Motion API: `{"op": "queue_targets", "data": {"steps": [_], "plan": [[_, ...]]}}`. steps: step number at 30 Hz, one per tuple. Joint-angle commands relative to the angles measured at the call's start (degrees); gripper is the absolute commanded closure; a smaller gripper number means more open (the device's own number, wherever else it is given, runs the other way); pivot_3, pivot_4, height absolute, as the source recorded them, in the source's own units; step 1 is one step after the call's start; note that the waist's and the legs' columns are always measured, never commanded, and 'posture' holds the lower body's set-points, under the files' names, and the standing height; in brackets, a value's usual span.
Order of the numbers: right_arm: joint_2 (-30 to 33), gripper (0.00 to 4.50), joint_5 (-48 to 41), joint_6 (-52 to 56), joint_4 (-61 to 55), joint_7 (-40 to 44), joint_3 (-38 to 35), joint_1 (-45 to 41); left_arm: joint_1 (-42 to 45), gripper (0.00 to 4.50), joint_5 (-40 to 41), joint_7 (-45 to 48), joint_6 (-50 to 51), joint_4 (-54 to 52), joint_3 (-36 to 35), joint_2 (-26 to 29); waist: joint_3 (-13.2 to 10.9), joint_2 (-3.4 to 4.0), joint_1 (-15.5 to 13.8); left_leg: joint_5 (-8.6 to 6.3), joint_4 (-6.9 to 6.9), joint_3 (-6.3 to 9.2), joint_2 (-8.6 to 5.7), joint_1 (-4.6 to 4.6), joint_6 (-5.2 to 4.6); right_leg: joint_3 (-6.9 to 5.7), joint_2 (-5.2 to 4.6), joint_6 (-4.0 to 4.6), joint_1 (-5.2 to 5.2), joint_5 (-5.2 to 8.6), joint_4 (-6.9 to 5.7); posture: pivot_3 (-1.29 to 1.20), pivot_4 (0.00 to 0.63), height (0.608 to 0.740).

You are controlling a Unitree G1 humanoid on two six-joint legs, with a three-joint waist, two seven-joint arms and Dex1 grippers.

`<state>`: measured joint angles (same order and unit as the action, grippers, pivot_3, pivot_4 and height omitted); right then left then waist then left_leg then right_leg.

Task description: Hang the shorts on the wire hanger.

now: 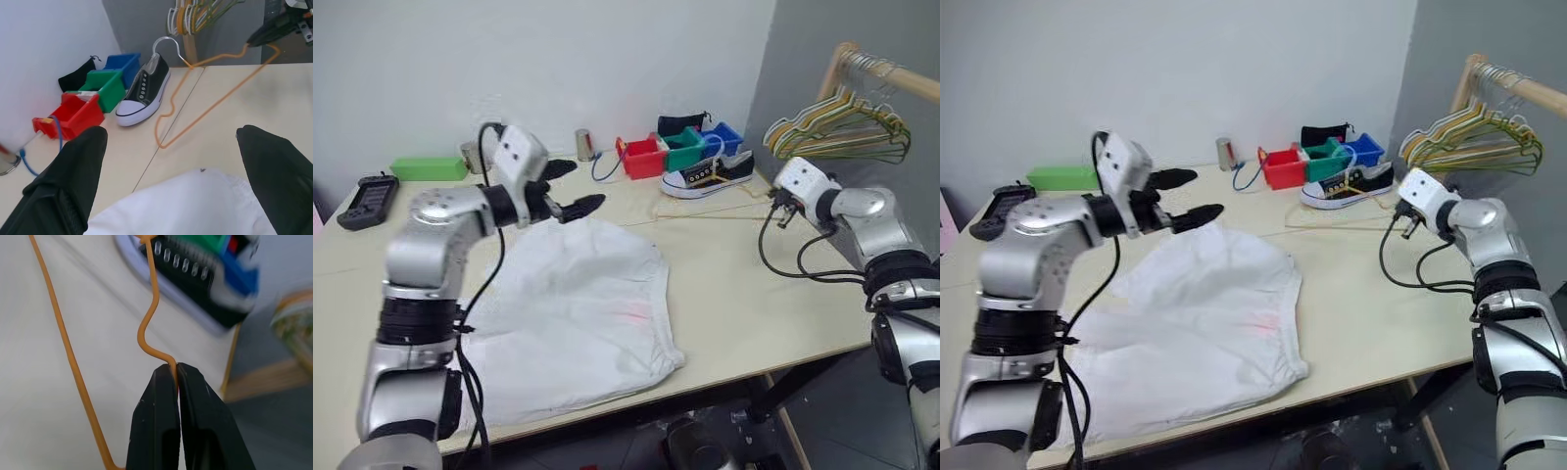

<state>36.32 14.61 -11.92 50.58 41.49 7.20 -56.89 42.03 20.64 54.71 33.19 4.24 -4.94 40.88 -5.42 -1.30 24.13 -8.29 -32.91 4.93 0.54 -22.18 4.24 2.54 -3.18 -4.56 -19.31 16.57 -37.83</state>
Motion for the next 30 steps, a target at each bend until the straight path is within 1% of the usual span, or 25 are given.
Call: {"op": "queue_targets", "data": {"steps": [1,4,5,10,13,17,23,30], "plan": [[-0.4,4.47,0.2,-8.4,-10.0,-4.8,0.1,1.6,4.5,0.0,3.4,7.1,0.3,5.6,-2.0,3.4,0.0,0.0,-0.6,0.0,0.0,0.02,0.0,-0.1,0.0,-0.01,0.0,0.0,-0.07,0.0,-0.01,-0.26,0.009,0.74],[0.0,4.47,1.6,-15.7,-14.3,-7.5,1.1,2.6,6.9,0.0,4.0,12.4,-0.4,10.6,-1.0,5.2,0.0,0.01,-1.3,0.01,-0.03,0.07,-0.02,-0.46,-0.01,-0.05,0.0,0.0,-0.46,0.0,-0.15,-0.26,0.01,0.74],[0.1,4.47,2.1,-18.5,-15.6,-8.5,1.3,2.7,7.9,0.0,3.1,13.9,-1.7,13.0,-0.1,5.6,0.0,0.01,-1.7,0.01,-0.03,0.08,-0.02,-0.49,-0.01,-0.05,0.0,0.0,-0.51,0.0,-0.16,-0.26,0.009,0.74],[1.8,4.47,6.4,-31.6,-18.9,-12.9,3.2,2.9,12.7,0.0,-1.3,20.5,-7.5,23.5,3.8,7.0,0.0,0.01,-2.1,0.01,-0.02,0.09,-0.01,-0.49,-0.01,-0.07,0.01,0.01,-0.54,0.0,-0.16,-0.27,0.011,0.74],[2.3,4.47,8.4,-36.5,-19.7,-15.6,3.5,3.3,14.2,0.0,-3.5,22.9,-10.5,27.5,5.4,6.8,0.0,0.01,-2.1,0.01,-0.02,0.08,-0.01,-0.5,-0.01,-0.06,0.0,0.01,-0.54,0.0,-0.15,-0.28,0.011,0.74],[1.6,4.47,9.1,-38.0,-21.2,-17.5,3.5,2.9,14.2,0.0,-5.9,25.1,-14.3,30.0,7.3,6.0,0.0,0.01,-1.9,0.01,-0.01,0.08,0.01,-0.5,-0.01,-0.05,0.01,0.03,-0.6,0.0,-0.21,-0.28,0.011,0.74],[0.4,4.47,9.2,-38.4,-23.2,-19.0,3.5,2.1,11.2,0.0,-7.0,28.5,-14.7,26.3,9.7,5.8,0.0,0.01,-1.8,0.02,-0.01,0.05,0.02,-0.49,-0.02,-0.01,0.02,0.03,-0.62,0.0,-0.28,-0.29,0.008,0.74],[-1.3,4.47,9.3,-39.1,-25.5,-19.7,4.2,1.6,8.5,0.0,-10.3,26.7,-19.0,25.1,11.5,4.9,0.0,0.01,-2.0,0.03,-0.02,0.07,0.03,-0.48,-0.04,-0.01,0.02,0.03,-0.63,0.0,-0.33,-0.28,0.003,0.74]]}}
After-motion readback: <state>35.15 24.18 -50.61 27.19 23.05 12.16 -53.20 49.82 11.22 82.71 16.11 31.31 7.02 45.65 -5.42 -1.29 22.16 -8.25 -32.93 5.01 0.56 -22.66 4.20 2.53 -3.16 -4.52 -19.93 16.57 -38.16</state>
